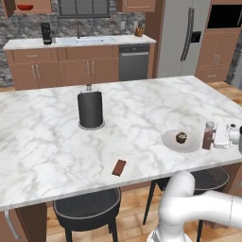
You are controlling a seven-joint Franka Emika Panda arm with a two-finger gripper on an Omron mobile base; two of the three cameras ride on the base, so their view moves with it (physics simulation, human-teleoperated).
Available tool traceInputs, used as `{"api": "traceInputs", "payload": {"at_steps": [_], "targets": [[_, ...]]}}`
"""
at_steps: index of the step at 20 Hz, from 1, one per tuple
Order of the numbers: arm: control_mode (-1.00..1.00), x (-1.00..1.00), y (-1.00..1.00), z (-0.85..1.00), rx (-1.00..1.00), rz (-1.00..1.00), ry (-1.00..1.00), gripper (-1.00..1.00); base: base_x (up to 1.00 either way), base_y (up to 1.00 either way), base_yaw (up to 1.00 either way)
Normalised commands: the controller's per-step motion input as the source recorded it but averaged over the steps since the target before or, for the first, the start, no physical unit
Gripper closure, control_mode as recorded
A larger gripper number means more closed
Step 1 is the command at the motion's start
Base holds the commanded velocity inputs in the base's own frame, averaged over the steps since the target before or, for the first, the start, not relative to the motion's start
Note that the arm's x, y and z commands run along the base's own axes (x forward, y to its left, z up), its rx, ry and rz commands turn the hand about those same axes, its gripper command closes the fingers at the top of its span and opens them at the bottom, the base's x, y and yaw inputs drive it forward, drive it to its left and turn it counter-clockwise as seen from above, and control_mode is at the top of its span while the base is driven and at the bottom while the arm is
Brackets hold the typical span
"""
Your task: Take the cinnamon bottle from the cabinet and place it on the dining table, next to the plate with the cupcake. Then take the chocolate from the dining counter and place it on the cupcake plate.
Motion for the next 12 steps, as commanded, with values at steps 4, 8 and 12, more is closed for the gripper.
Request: {"api": "traceInputs", "payload": {"at_steps": [4, 8, 12], "targets": [[-1.0, 0.3, -0.21, -0.48, 0.0, 0.0, -0.07, 1.0, 0.0, 0.0, 0.0], [-1.0, -0.01, -0.08, -0.59, 0.0, 0.02, -0.14, 1.0, 0.0, 0.0, 0.0], [-1.0, -0.21, 0.01, -0.21, -0.03, 0.03, -0.2, -1.0, 0.0, 0.0, 0.0]]}}
